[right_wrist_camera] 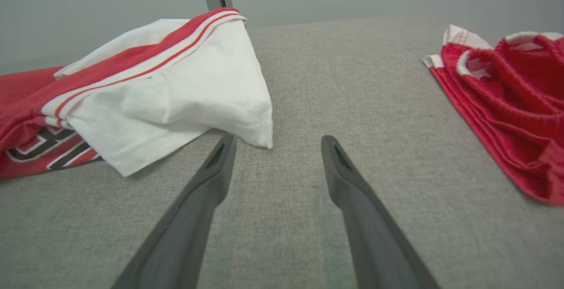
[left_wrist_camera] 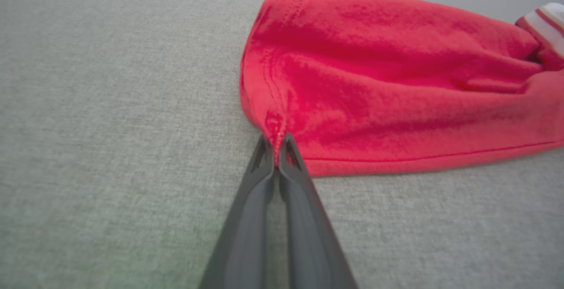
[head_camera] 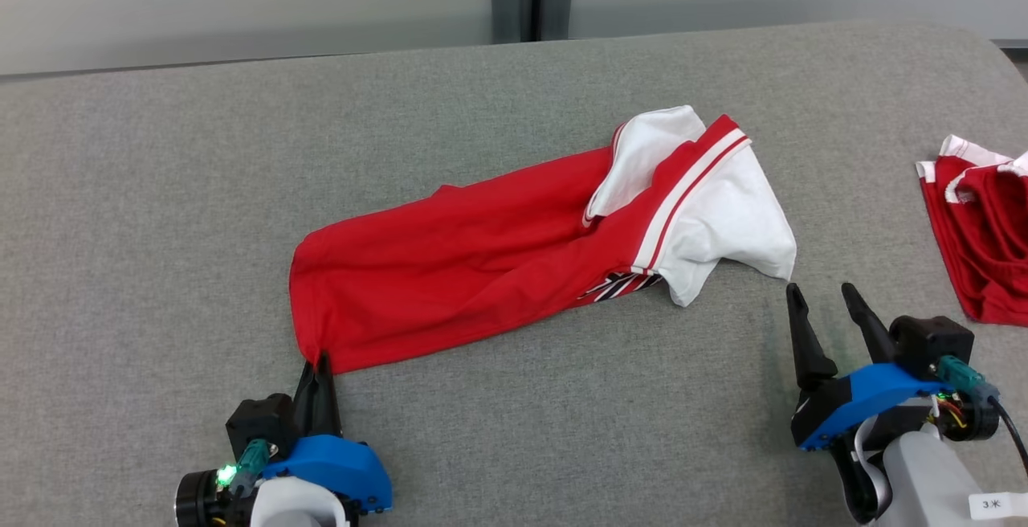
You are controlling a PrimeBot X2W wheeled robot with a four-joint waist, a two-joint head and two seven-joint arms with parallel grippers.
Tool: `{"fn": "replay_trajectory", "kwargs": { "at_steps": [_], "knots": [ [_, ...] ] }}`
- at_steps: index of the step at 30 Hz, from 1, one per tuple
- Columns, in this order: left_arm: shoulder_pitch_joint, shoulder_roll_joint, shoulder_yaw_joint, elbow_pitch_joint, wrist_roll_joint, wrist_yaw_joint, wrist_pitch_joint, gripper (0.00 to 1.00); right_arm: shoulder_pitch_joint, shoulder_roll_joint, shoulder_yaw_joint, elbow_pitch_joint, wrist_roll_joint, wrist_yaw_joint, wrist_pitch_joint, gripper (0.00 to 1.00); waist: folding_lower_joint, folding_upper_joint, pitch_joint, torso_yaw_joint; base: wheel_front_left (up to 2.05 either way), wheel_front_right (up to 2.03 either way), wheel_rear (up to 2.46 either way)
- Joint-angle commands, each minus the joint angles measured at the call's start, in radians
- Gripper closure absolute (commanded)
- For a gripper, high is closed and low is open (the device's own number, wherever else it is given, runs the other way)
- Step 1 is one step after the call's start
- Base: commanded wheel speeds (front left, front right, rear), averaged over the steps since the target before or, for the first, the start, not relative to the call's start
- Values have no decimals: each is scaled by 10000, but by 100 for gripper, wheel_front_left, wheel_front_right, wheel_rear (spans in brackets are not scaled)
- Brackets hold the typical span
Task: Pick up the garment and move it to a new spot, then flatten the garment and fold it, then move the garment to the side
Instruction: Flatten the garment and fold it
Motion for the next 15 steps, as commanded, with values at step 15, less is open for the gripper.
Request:
{"fn": "replay_trajectory", "kwargs": {
  "at_steps": [15],
  "knots": [
    [-445,5,-431,-232,137,103,9,100,-1426,-334,159,1440,141,1,-35,0,-1,-2,708,583,0,0,0]
  ]
}}
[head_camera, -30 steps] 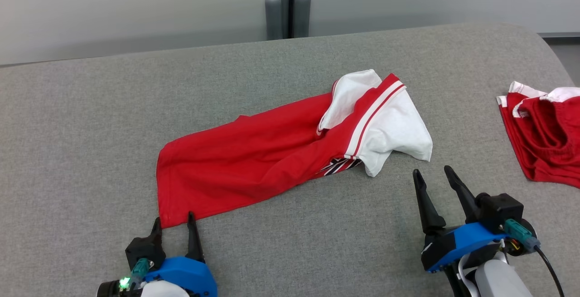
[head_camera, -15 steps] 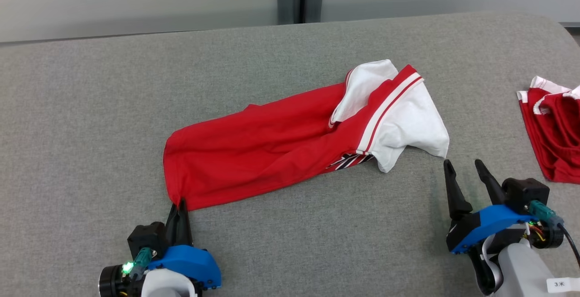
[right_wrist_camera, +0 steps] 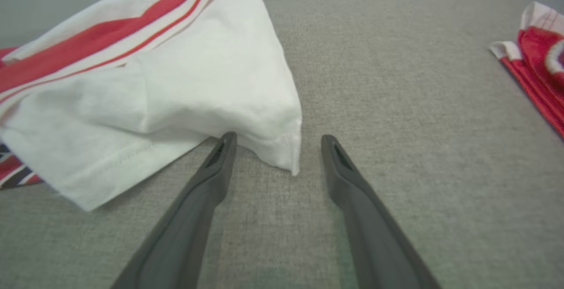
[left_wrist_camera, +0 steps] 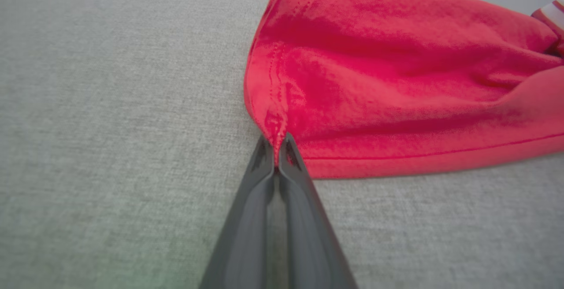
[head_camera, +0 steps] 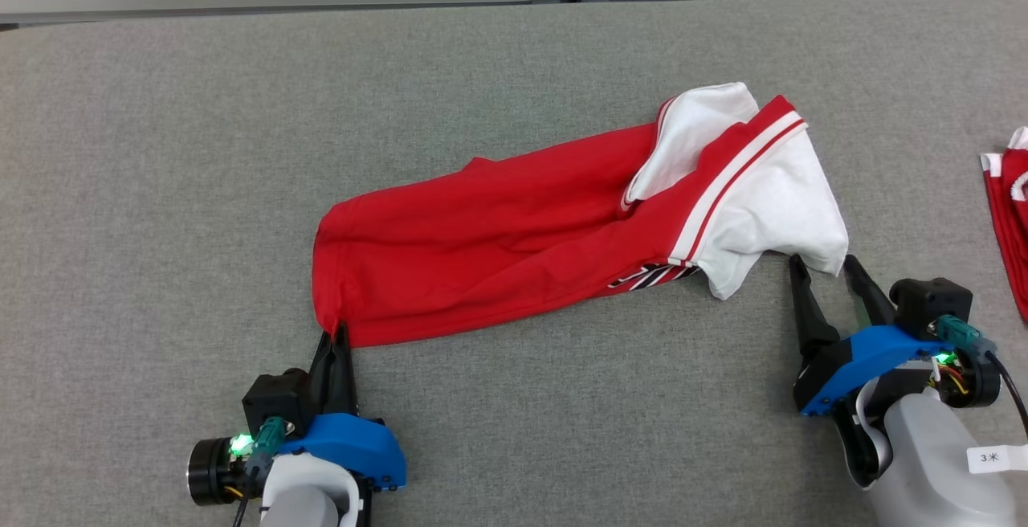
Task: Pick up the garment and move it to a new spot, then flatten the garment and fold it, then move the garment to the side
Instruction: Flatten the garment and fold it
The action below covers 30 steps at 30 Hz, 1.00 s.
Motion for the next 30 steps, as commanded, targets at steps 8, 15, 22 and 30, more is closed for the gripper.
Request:
{"fn": "replay_trajectory", "kwargs": {
  "at_steps": [8,15,22,30],
  "knots": [
    [-222,9,10,-256,135,105,24,100,125,-114,180,-755,129,1,-33,100,0,-1,-39,-15,0,0,0],
    [-526,16,765,-1728,549,-192,3,100,456,-370,741,-3215,1166,1,-35,100,0,-1,-780,-363,0,0,0],
    [-1832,455,1594,-3832,1330,-994,6,100,-277,-1213,614,-6648,2071,1,-31,100,0,-1,-1921,-533,0,0,0],
    [-3694,1450,1755,-4552,1578,-1456,747,100,-1859,-2036,333,-7647,2054,1,-30,100,0,-1,-2394,-358,0,0,0]
  ]
}}
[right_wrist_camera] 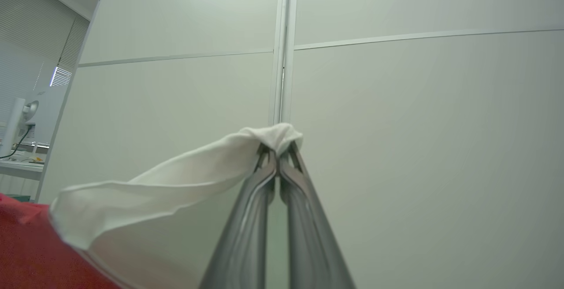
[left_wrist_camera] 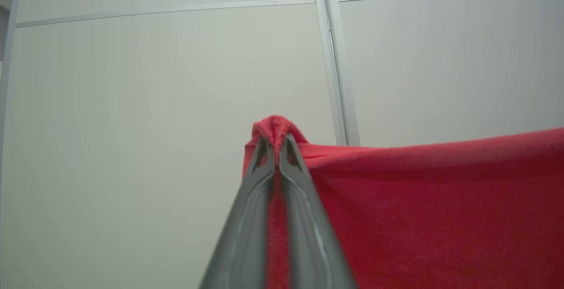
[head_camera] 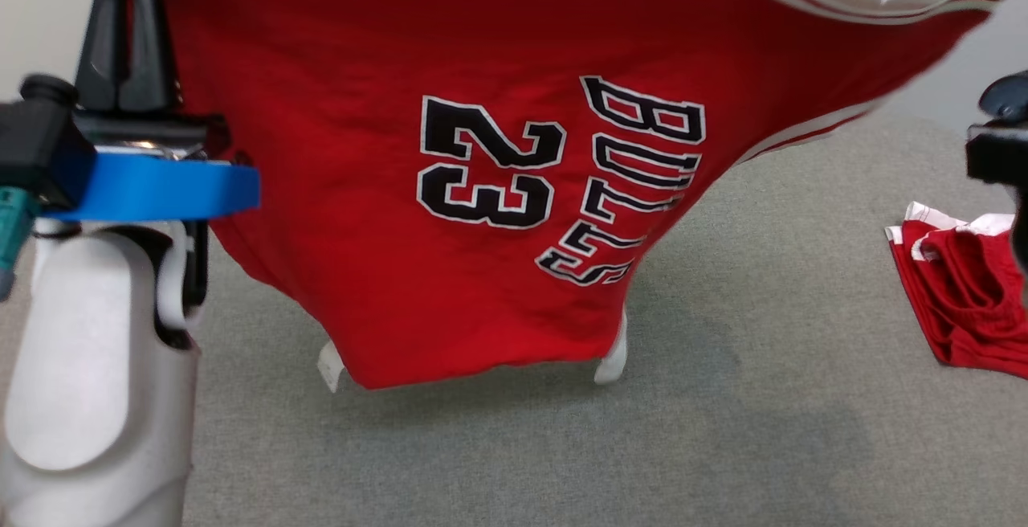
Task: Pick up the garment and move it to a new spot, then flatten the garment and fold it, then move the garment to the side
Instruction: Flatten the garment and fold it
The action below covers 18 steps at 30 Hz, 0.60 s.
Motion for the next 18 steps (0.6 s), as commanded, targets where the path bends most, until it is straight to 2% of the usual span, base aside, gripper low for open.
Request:
{"fn": "replay_trajectory", "kwargs": {
  "at_steps": [1,5,10,13,18],
  "knots": [
    [-311,154,58,-60,45,-33,228,100,-342,-139,-37,-12,5,1,-28,100,3,2,100,51,0,0,0],
    [-1172,363,-4,-309,165,1,996,100,-1252,-515,24,228,-208,1,-28,100,3,2,715,104,0,0,0],
    [-2283,236,-149,-34,391,299,1397,100,-2703,-599,144,1249,-369,1,-28,100,3,2,1873,126,0,0,0],
    [-3192,140,-282,746,607,441,1278,100,-3768,-618,95,2061,-714,1,-28,100,3,2,2553,137,0,0,0],
    [-4929,-59,-292,2437,832,836,381,100,-5663,-657,-429,3168,-1450,0,-30,100,3,2,3405,172,0,0,0]
  ]
}}
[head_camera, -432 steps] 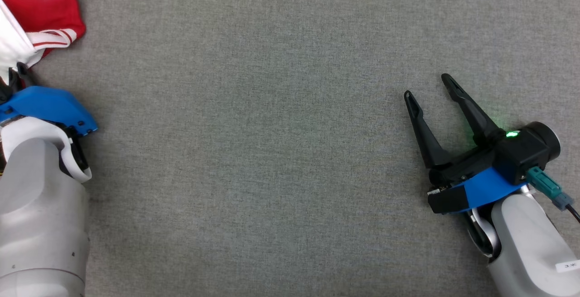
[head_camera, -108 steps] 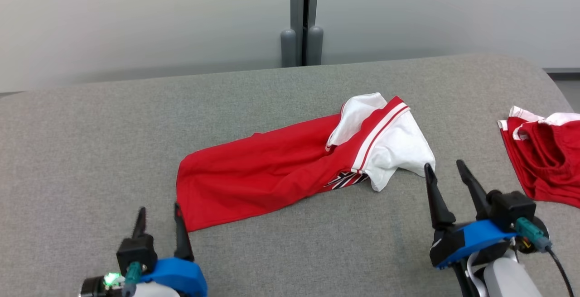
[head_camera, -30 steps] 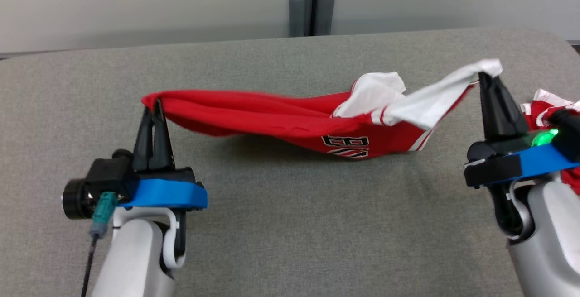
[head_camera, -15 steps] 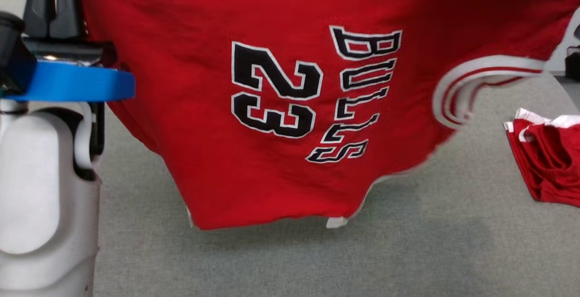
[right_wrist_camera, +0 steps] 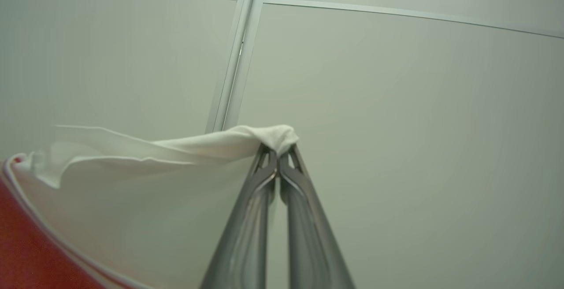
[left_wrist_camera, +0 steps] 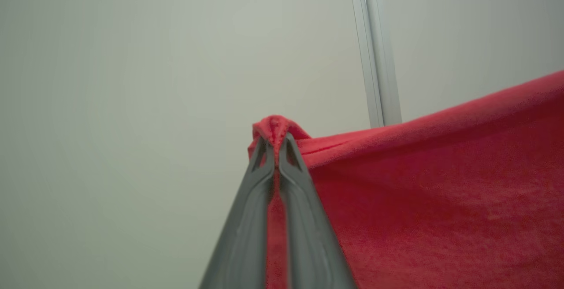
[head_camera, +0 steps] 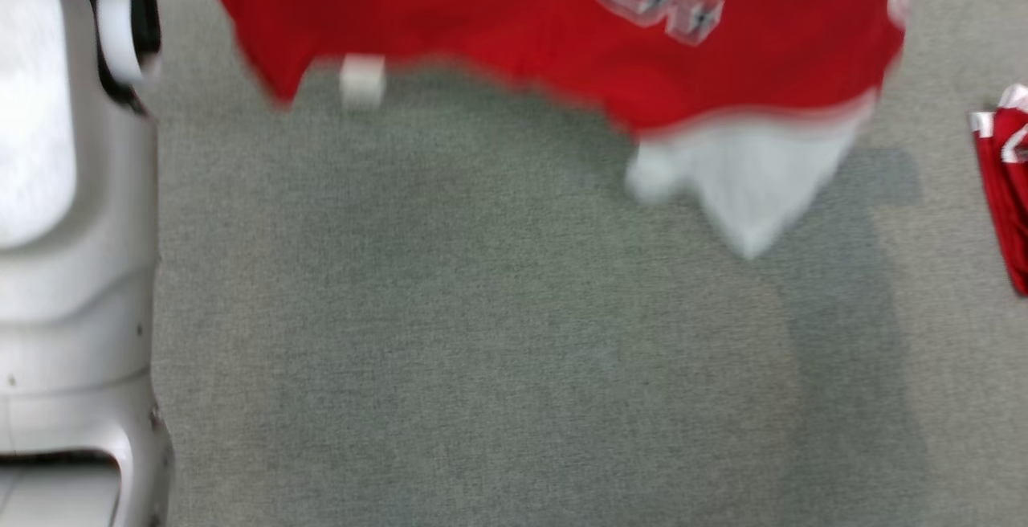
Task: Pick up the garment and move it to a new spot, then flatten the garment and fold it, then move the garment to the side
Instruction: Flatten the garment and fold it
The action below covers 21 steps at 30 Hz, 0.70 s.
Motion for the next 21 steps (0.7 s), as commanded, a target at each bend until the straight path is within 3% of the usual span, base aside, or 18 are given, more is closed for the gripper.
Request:
{"fn": "replay_trajectory", "kwargs": {
  "at_steps": [1,6,10,14,21],
  "knots": [
    [-474,23,62,372,58,140,-334,100,-393,-21,-216,233,-178,-2,-31,100,-4,-3,373,253,0,0,0],
    [-1299,-83,219,1753,-38,377,-945,100,-1000,10,-885,898,-435,-10,-33,100,-4,-3,602,203,0,0,0],
    [-654,-108,333,2666,-268,339,-1111,100,-57,224,-1047,1117,-170,-13,-31,100,-4,-3,648,131,0,0,0],
    [720,-307,329,3106,-462,206,-1180,100,1619,469,-931,929,427,-14,-38,100,-4,-3,490,101,0,0,0],
    [4344,-907,554,2542,-849,232,-1192,100,5758,1089,-539,553,1754,-11,-42,100,-4,-3,-96,73,0,0,0]
  ]
}}
